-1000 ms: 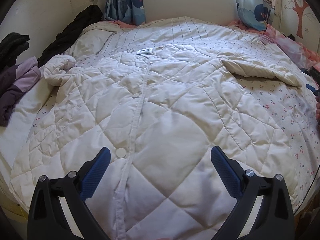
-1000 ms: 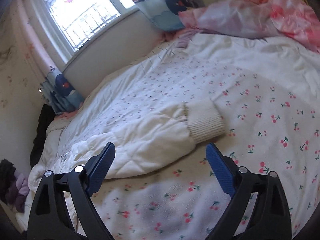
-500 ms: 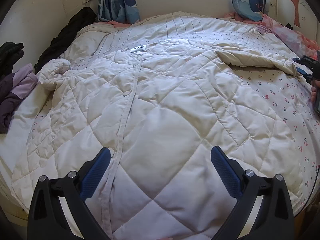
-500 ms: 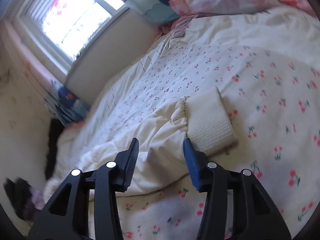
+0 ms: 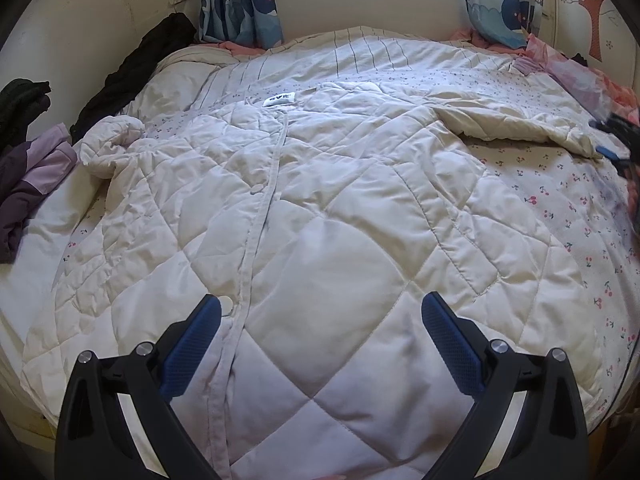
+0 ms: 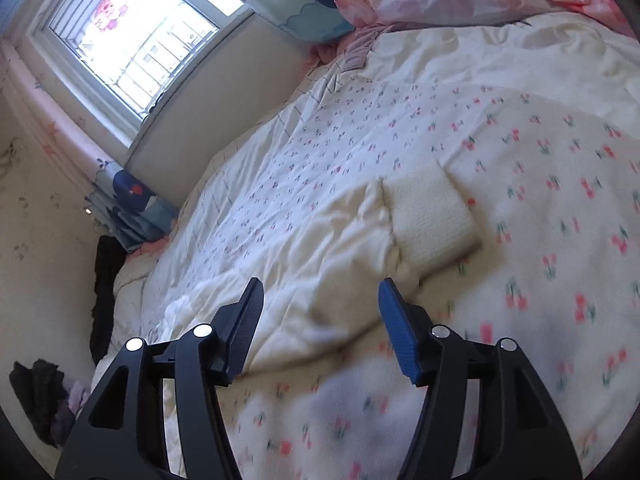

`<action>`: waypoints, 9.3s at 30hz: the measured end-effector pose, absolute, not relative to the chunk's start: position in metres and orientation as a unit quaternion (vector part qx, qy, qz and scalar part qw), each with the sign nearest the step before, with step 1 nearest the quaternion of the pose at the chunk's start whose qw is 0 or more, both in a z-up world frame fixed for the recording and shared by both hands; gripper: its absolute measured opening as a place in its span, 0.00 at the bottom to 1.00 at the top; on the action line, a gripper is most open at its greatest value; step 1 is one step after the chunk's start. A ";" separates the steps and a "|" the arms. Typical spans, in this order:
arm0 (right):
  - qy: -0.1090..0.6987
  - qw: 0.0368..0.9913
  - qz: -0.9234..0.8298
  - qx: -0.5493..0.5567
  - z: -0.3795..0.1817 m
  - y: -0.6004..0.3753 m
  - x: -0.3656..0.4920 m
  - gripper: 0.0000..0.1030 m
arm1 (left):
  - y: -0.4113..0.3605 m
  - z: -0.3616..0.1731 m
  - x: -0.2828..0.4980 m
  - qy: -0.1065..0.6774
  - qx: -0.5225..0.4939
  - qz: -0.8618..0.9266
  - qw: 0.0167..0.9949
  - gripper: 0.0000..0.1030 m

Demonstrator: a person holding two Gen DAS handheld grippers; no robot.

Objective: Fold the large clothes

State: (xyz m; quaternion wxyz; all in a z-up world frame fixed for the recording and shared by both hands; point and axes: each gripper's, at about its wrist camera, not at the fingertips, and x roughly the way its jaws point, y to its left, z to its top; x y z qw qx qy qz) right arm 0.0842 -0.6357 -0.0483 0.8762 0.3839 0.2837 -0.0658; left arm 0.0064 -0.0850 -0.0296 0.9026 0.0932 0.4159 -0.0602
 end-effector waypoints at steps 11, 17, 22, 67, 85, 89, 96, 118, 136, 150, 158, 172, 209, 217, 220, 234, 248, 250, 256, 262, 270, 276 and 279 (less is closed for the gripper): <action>0.287 0.860 -0.104 0.408 -0.078 -0.669 0.121 0.67 | -0.080 -0.032 0.010 0.420 0.090 -0.054 0.901 0.93; 0.300 0.891 -0.123 0.319 -0.065 -0.652 0.142 0.23 | -0.086 -0.034 0.007 0.419 0.103 -0.062 0.900 0.93; 0.285 0.923 -0.136 0.221 -0.038 -0.619 0.136 0.23 | -0.085 -0.034 0.008 0.420 0.102 -0.059 0.900 0.93; 0.197 0.966 0.139 0.096 0.127 -0.269 0.227 0.22 | 0.017 -0.005 0.058 0.383 0.013 0.055 0.922 0.93; 0.241 0.932 0.268 0.035 0.075 -0.059 0.281 0.22 | 0.081 0.003 0.058 0.371 -0.109 0.083 0.919 0.93; 0.248 0.924 0.291 0.017 0.058 -0.020 0.285 0.22 | 0.089 0.002 0.057 0.370 -0.117 0.078 0.918 0.93; 0.265 0.915 0.305 0.000 0.034 0.016 0.292 0.22 | 0.108 -0.001 0.057 0.375 -0.155 0.071 0.911 0.93; 0.365 0.867 0.336 -0.045 -0.047 0.078 0.315 0.65 | 0.122 -0.011 0.058 0.386 -0.170 0.071 0.904 0.93; 0.291 0.907 0.284 -0.105 0.018 0.025 0.245 0.74 | 0.114 -0.010 0.060 0.376 -0.151 0.085 0.910 0.93; 0.298 0.936 0.182 -0.044 0.025 -0.102 0.227 0.80 | 0.092 0.020 0.129 0.338 -0.085 0.067 0.935 0.93; 0.346 0.934 0.089 -0.002 -0.009 -0.186 0.247 0.80 | 0.079 -0.041 0.251 0.420 -0.014 0.073 0.904 0.93; 0.364 0.930 0.044 -0.030 -0.035 -0.185 0.232 0.85 | 0.096 -0.093 0.275 0.464 0.017 0.073 0.882 0.95; 0.365 0.931 0.028 -0.019 -0.078 -0.193 0.230 0.90 | 0.284 0.014 0.367 0.445 -0.140 0.082 0.880 0.17; 0.365 0.931 0.028 -0.018 -0.078 -0.193 0.230 0.90 | 0.200 -0.014 0.269 0.493 0.073 -0.128 0.858 0.13; 0.363 0.931 0.030 -0.016 -0.077 -0.193 0.230 0.90 | 0.207 -0.037 0.246 0.505 0.091 -0.116 0.851 0.13; 0.362 0.931 0.031 -0.015 -0.077 -0.194 0.230 0.90 | 0.297 0.006 0.350 0.480 -0.237 0.020 0.845 0.77; 0.362 0.932 0.030 -0.015 -0.077 -0.194 0.230 0.90 | 0.275 0.016 0.358 0.426 -0.185 0.027 0.885 0.14; 0.362 0.932 0.031 -0.015 -0.077 -0.195 0.229 0.90 | 0.271 0.037 0.349 0.387 -0.184 0.009 0.903 0.14; 0.361 0.932 0.031 -0.015 -0.076 -0.195 0.229 0.90 | 0.233 0.096 0.323 0.296 -0.172 -0.070 0.937 0.13; 0.347 0.937 0.038 -0.004 -0.071 -0.195 0.228 0.90 | 0.157 0.118 0.309 0.263 -0.140 -0.166 0.940 0.13; 0.334 0.941 0.046 0.013 -0.068 -0.200 0.226 0.90 | 0.050 0.086 0.297 0.272 -0.088 -0.248 0.925 0.12; 0.308 0.948 0.063 0.044 -0.061 -0.211 0.217 0.90 | -0.026 0.019 0.296 0.312 -0.032 -0.282 0.907 0.12; 0.281 0.952 0.080 0.089 -0.052 -0.227 0.210 0.90 | -0.061 -0.029 0.291 0.366 0.010 -0.307 0.879 0.12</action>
